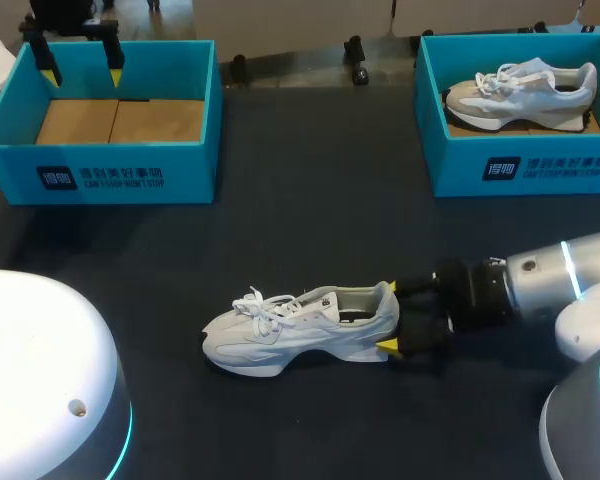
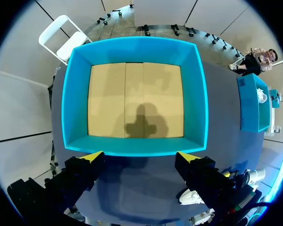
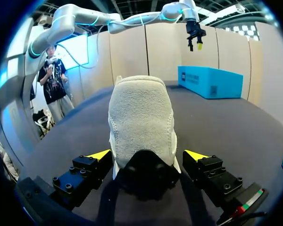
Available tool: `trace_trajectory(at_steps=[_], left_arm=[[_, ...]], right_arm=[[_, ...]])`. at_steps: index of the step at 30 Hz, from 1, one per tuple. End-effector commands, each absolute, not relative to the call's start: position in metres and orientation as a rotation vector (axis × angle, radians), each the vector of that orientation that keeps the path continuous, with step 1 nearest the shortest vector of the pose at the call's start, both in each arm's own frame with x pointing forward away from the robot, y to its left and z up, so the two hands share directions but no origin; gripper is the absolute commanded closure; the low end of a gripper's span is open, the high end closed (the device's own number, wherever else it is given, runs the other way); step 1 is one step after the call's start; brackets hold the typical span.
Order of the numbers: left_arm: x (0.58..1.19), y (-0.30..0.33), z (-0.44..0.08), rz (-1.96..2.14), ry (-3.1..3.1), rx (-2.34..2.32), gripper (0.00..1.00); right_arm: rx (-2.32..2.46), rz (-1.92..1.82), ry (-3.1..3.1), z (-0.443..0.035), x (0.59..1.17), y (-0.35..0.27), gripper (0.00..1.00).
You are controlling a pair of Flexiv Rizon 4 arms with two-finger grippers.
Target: Take the shoe out of the shoebox, open the shoe tongue, remove and reinsert the insole, then place the shoe into the shoebox
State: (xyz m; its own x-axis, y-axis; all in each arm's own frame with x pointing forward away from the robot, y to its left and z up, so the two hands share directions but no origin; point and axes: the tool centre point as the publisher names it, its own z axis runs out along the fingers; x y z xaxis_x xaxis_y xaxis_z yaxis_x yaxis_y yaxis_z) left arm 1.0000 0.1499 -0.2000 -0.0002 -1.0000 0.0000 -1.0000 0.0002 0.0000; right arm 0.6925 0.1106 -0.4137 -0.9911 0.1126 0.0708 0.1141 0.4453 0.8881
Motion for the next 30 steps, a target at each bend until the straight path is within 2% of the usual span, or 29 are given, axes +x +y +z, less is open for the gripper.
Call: trace_trajectory(at_steps=[1,30], left_arm=[[1.000,0.150,-0.200,0.000,-2.222,2.221,0.00],[1.000,0.150,-0.200,0.000,-2.222,2.221,0.00]], right_arm=[[-0.218,-1.637,-2.666,-0.418,0.695,0.118,0.00],[-0.187,-1.722,-2.628,-0.421,0.697,0.141,0.00]])
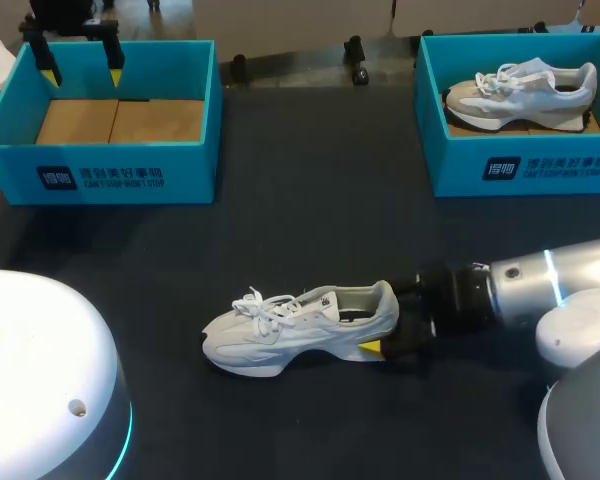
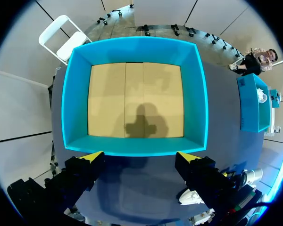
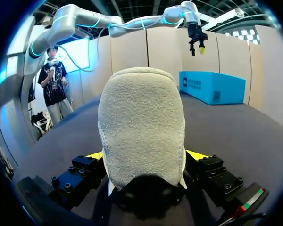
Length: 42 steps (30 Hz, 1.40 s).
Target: Take the shoe out of the shoebox, open the shoe tongue, remove and reinsert the insole, then place the shoe into the shoebox
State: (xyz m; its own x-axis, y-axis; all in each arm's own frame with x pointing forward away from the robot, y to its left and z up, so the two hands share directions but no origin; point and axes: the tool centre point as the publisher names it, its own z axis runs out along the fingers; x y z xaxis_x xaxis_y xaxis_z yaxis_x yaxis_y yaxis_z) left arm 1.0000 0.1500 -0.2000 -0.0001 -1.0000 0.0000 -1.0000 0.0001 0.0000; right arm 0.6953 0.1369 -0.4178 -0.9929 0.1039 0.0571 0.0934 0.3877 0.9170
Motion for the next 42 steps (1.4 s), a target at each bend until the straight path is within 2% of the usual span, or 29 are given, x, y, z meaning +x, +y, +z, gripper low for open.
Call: trace_trajectory(at_steps=[1,4,5,6,7,8,9,26,42], left_arm=[[1.000,0.150,-0.200,0.000,-2.222,2.221,0.00],[1.000,0.150,-0.200,0.000,-2.222,2.221,0.00],[1.000,0.150,-0.200,0.000,-2.222,2.221,0.00],[1.000,0.150,-0.200,0.000,-2.222,2.221,0.00],[1.000,0.150,-0.200,0.000,-2.222,2.221,0.00],[1.000,0.150,-0.200,0.000,-2.222,2.221,0.00],[1.000,0.150,-0.200,0.000,-2.222,2.221,0.00],[1.000,0.150,-0.200,0.000,-2.222,2.221,0.00],[0.879,0.106,-0.194,0.053,-2.022,2.394,0.00]], right_arm=[[0.186,1.716,2.619,-0.421,0.697,0.141,0.00],[0.184,1.725,2.613,-0.422,0.697,0.140,0.00],[0.183,1.726,2.613,-0.422,0.696,0.140,0.23],[0.183,1.727,2.612,-0.423,0.696,0.140,0.53],[0.182,1.728,2.611,-0.423,0.697,0.141,0.70],[0.181,1.729,2.609,-0.423,0.697,0.141,0.92],[0.178,1.731,2.606,-0.423,0.697,0.141,1.00],[0.147,1.781,2.573,-0.422,0.695,0.143,1.00],[0.147,1.781,2.573,-0.422,0.695,0.143,1.00]])
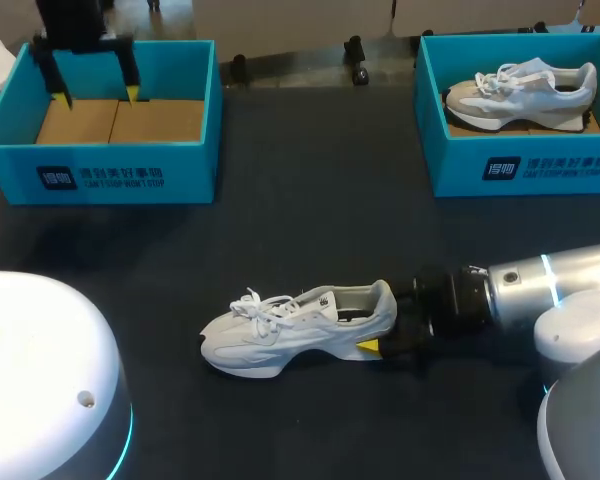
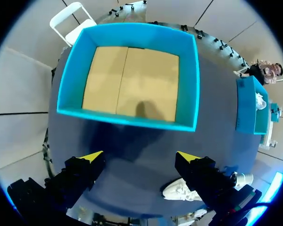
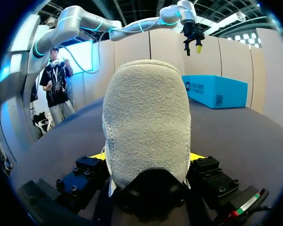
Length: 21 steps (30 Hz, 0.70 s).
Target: Take the shoe out of the shoebox, open the shoe tongue, remove and reinsert the insole, then place the shoe into the shoebox
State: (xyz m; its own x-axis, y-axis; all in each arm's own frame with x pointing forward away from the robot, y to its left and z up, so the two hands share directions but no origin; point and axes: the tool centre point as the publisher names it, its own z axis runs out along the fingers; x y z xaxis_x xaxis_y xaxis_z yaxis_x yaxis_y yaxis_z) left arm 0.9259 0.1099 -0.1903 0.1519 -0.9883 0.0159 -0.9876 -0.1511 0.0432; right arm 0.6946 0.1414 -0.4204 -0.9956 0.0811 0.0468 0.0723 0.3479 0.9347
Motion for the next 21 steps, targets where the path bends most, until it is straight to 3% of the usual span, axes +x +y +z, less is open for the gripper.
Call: trace_trajectory(at_steps=[1,6,21], left_arm=[[0.872,0.102,-0.195,0.054,-2.013,2.400,0.00],[0.836,0.083,-0.199,0.017,-2.017,2.436,0.00],[0.840,0.071,-0.204,-0.102,-1.951,2.386,0.00]], right_arm=[[0.147,1.781,2.573,-0.422,0.695,0.143,1.00],[0.147,1.781,2.573,-0.422,0.695,0.143,1.00],[0.147,1.781,2.573,-0.422,0.695,0.143,1.00]])
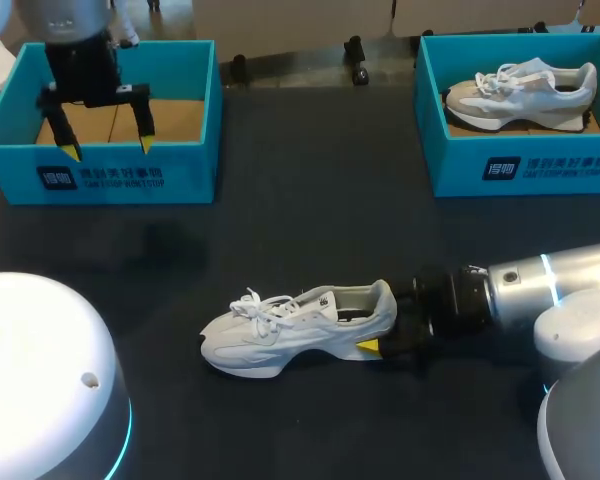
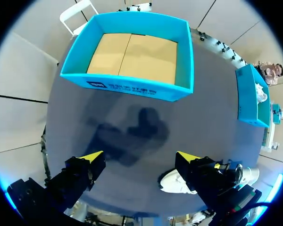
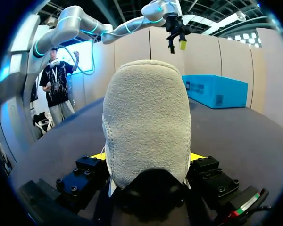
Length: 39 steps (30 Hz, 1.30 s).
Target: Take the shoe out of the shoebox, open the shoe tongue, remove and reinsert the insole, then place the shoe into the shoebox
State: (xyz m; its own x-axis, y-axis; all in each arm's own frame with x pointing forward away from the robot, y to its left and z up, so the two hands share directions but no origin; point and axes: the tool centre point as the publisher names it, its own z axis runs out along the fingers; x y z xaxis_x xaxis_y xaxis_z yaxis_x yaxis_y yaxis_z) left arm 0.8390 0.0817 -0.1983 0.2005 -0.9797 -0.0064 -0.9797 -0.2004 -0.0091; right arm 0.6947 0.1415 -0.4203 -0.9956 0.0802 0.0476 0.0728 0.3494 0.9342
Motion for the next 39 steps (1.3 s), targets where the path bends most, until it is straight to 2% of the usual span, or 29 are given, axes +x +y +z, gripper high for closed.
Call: trace_trajectory(at_steps=[1,6,16,28,39], left_arm=[[0.834,0.064,-0.207,0.146,2.044,-2.475,0.00],[0.792,0.028,-0.219,0.242,2.174,-2.402,0.00],[0.711,-0.013,-0.220,0.184,2.250,-2.287,0.00],[0.639,-0.070,-0.251,0.197,2.342,-2.212,0.00],[0.639,-0.070,-0.251,0.197,2.342,-2.212,0.00]], right_arm=[[0.147,1.781,2.573,-0.422,0.695,0.143,1.00],[0.147,1.781,2.573,-0.422,0.695,0.143,1.00],[0.147,1.781,2.573,-0.422,0.695,0.143,1.00],[0.147,1.781,2.573,-0.422,0.695,0.143,1.00],[0.147,1.781,2.573,-0.422,0.695,0.143,1.00]])
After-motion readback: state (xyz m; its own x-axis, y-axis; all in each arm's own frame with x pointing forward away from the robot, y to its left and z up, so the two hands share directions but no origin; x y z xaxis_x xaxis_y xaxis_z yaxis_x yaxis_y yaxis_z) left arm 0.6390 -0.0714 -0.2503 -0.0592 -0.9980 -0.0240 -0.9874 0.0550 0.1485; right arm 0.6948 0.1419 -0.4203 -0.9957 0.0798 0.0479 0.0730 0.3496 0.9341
